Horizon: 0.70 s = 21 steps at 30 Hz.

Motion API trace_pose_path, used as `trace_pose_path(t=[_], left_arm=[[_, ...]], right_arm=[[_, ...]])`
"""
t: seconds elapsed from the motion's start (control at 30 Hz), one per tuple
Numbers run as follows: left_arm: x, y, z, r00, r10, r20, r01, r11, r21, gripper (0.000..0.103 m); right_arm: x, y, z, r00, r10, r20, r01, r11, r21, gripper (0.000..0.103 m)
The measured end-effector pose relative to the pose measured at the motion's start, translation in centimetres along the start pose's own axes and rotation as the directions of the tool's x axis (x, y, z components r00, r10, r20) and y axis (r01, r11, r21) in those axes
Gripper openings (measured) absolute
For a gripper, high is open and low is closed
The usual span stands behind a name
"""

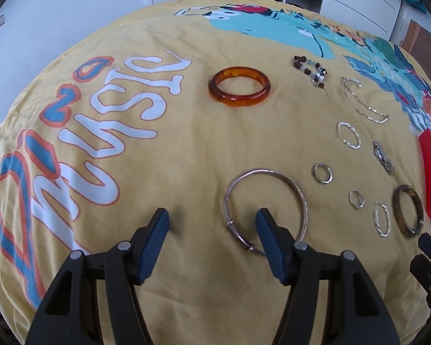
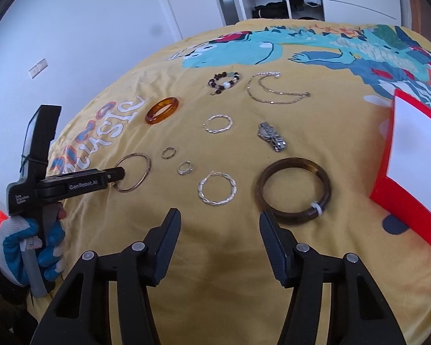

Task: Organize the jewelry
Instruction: 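Close the left gripper on the silver bangle while the right approaches a small ring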

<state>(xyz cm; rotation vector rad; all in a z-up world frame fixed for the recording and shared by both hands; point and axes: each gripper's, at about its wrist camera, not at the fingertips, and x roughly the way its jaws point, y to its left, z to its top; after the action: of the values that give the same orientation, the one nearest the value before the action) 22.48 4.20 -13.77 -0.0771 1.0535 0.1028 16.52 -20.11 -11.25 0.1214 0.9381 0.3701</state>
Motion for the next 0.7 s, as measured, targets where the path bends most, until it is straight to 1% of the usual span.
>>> trace_pose_path(t=[0.17,0.23,0.3,0.33,0.37,0.4,0.5,0.7], left_arm=[[1.1,0.0,0.2,1.000,-0.003,-0.016,0.003,1.000,-0.002,0.058],[1.4,0.1,0.3,1.000,-0.013,-0.014,0.013,1.000,-0.003,0.053],[1.3,0.1,0.4,1.000,-0.009,0.003,0.009,1.000,0.001,0.033],[1.2,0.1,0.4,1.000,0.000,0.014,0.000,1.000,0.008,0.028],[1.2,0.0,0.3,1.000,0.009,0.024,-0.009,1.000,0.017,0.020],[1.2,0.0,0.4,0.999,0.014,0.032,-0.015,1.000,0.024,0.014],[1.0,0.2,0.3,0.999,0.019,0.050,-0.019,1.000,0.017,0.007],[0.2,0.9,0.4,0.995,-0.001,0.096,0.003,1.000,-0.016,0.007]], right_arm=[[1.3,0.9,0.7,0.999,0.041,-0.005,-0.041,0.999,-0.010,0.052],[1.8,1.1,1.0,0.999,0.054,-0.004,-0.054,0.998,-0.016,0.051],[2.3,1.5,1.6,0.998,0.066,-0.002,-0.066,0.997,-0.028,0.051],[2.5,1.7,1.7,0.998,0.068,-0.001,-0.068,0.997,-0.032,0.051],[2.9,2.0,2.0,0.997,0.072,-0.003,-0.072,0.997,-0.038,0.050],[3.3,2.2,2.3,0.997,0.076,-0.004,-0.077,0.996,-0.042,0.049],[4.4,2.9,3.0,0.996,0.086,-0.007,-0.086,0.995,-0.056,0.046],[6.5,3.6,4.1,0.997,0.078,-0.020,-0.080,0.994,-0.080,0.038]])
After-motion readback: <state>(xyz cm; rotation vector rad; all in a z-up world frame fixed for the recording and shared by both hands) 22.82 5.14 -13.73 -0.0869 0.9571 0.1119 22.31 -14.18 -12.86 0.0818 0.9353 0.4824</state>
